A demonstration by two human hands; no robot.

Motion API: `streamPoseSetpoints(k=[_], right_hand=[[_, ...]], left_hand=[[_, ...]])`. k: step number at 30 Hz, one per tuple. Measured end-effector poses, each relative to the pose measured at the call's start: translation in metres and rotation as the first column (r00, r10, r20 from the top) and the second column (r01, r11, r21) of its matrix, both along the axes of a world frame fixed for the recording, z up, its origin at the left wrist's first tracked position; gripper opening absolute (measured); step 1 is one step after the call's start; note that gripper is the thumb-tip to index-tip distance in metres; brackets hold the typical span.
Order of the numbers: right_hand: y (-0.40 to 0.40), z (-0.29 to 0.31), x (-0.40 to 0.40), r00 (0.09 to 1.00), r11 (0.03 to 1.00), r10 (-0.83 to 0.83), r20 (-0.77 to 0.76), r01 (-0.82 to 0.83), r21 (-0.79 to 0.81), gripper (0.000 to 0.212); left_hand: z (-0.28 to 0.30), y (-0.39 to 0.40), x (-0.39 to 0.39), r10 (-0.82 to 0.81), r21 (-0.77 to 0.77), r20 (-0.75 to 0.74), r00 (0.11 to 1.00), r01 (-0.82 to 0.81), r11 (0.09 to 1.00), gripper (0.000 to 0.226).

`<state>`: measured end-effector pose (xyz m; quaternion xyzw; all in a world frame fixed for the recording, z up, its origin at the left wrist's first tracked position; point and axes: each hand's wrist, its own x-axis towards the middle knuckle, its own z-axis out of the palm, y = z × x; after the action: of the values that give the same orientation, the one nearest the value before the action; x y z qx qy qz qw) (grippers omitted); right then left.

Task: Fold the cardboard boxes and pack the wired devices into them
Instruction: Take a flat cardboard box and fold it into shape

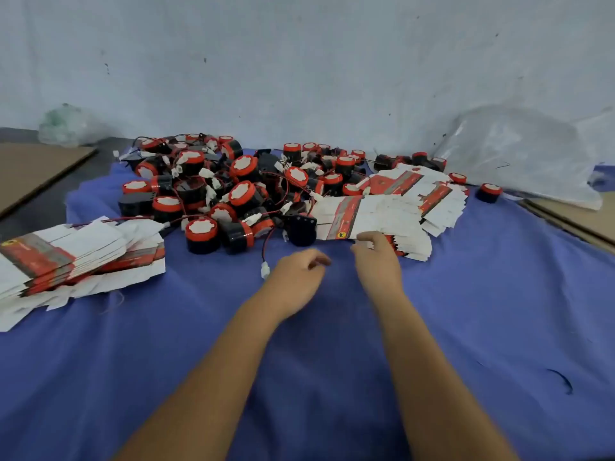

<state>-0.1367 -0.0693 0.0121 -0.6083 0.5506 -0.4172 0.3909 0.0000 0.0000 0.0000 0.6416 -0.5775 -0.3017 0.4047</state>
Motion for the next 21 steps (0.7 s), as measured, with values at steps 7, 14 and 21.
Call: streamPoseSetpoints(k=[7, 14, 21], right_hand=[[-0.010, -0.020, 0.000, 0.999, 0.998, 0.019, 0.029, -0.017, -0.062, 0.046], [0.000, -0.007, -0.006, 0.885, 0.891, -0.318, 0.339, 0.402, -0.213, 0.014], [0.006, 0.004, -0.016, 0.689, 0.921, -0.239, 0.684, 0.384, -0.065, 0.025]], left_hand=[[-0.017, 0.004, 0.017, 0.090, -0.094, -0.146, 0.985, -0.104, 0.990, 0.035], [-0.012, 0.010, 0.016, 0.060, -0.117, -0.182, 0.981, -0.082, 0.990, 0.032], [-0.004, 0.019, 0.013, 0.113, -0.213, -0.329, 0.938, -0.190, 0.958, 0.026]])
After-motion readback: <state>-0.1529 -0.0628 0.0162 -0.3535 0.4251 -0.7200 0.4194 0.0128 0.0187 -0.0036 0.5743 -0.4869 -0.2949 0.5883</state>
